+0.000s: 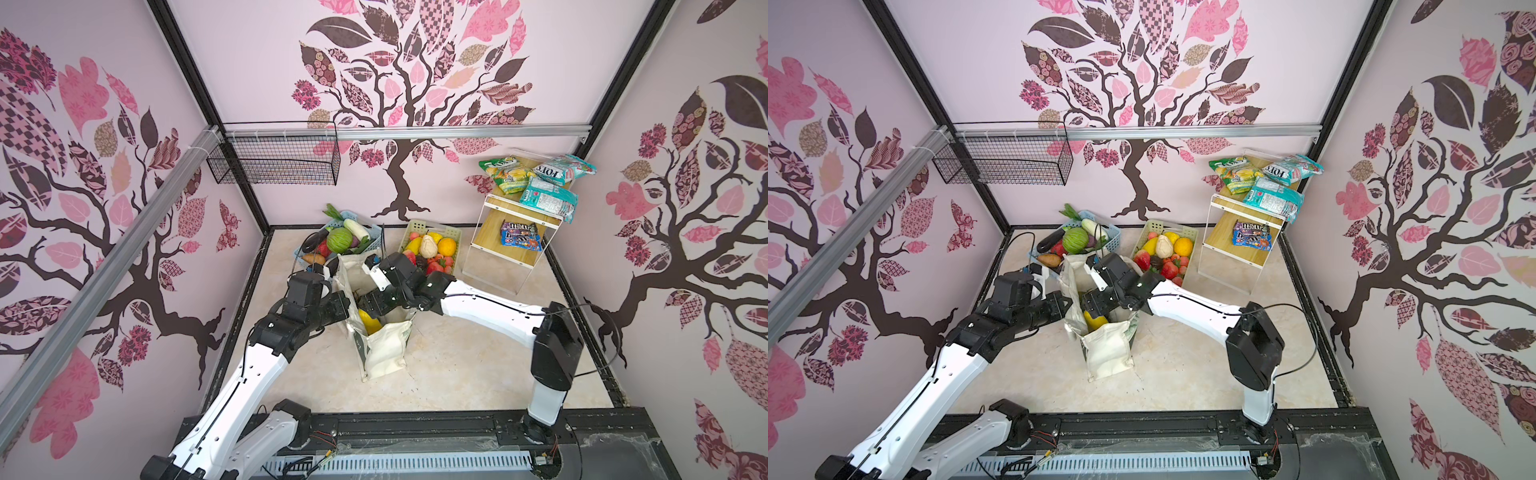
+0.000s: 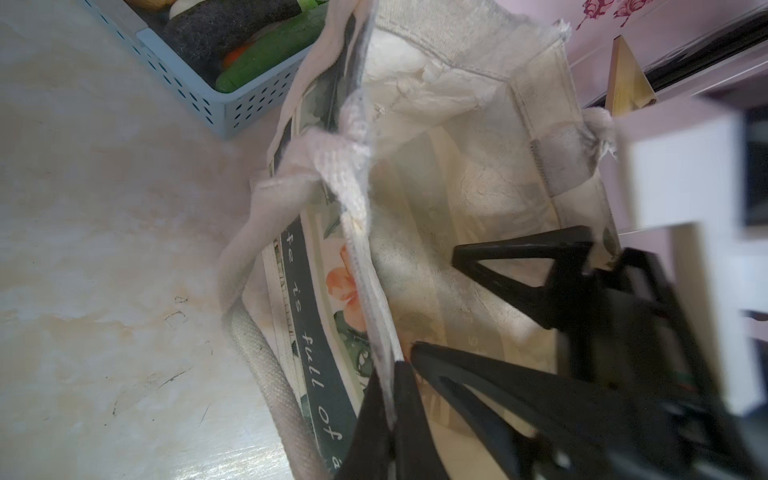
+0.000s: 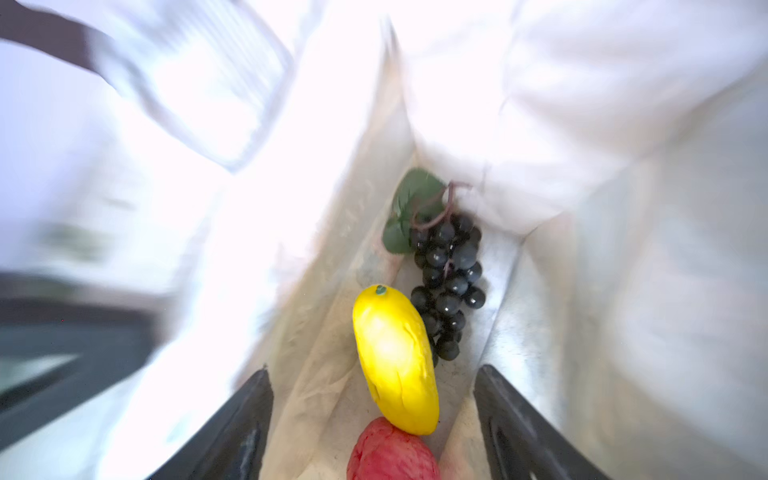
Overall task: Place the food into the grocery bag and tie it
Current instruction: 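Lift the right gripper out and grasp the bag handle nearest it, then release the bag rim with the left gripper while the right holds the handle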
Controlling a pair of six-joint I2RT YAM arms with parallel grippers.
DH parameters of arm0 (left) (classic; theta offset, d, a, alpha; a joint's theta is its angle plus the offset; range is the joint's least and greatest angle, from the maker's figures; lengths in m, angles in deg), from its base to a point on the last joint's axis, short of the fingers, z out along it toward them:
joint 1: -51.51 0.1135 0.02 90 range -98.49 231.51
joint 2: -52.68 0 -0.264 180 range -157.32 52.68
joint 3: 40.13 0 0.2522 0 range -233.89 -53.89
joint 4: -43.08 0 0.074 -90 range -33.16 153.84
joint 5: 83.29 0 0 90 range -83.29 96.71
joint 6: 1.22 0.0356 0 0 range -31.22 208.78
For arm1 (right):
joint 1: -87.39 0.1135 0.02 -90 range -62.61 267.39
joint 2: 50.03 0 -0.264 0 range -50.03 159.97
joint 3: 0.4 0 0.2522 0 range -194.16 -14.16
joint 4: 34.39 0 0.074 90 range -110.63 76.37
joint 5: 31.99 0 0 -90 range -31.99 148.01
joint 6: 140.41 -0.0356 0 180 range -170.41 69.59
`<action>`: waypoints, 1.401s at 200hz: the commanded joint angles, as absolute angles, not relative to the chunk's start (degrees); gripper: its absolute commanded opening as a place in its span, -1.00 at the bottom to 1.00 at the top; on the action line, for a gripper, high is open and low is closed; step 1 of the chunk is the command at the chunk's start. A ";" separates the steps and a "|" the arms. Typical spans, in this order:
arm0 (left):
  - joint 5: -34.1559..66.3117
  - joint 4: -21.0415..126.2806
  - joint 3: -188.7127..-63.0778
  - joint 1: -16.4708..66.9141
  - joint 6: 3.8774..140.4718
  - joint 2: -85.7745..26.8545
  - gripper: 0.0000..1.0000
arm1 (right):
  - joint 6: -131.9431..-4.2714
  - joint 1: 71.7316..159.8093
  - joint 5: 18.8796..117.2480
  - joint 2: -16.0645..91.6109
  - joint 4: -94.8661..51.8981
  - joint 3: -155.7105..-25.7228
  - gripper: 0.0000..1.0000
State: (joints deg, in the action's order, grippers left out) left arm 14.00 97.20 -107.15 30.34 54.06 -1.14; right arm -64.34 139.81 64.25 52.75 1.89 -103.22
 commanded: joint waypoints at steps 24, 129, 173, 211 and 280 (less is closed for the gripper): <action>14.59 97.00 -108.13 30.07 53.13 -0.58 -0.96 | -63.36 138.73 56.93 43.43 7.94 -104.50 0.60; 14.53 96.68 -108.46 29.64 52.66 -1.10 -0.96 | -64.47 130.44 54.07 37.00 7.18 -92.08 0.28; 14.81 95.16 -107.89 29.29 52.39 -2.13 -0.96 | -65.85 130.41 58.62 37.23 5.49 -90.24 -0.47; 15.14 92.92 -107.30 28.78 52.17 -3.30 -0.96 | -66.58 130.39 59.96 34.73 6.24 -88.67 -0.99; 13.59 92.58 -109.50 28.77 52.82 -4.05 -0.47 | -65.96 129.43 59.49 28.99 10.09 -83.78 -1.00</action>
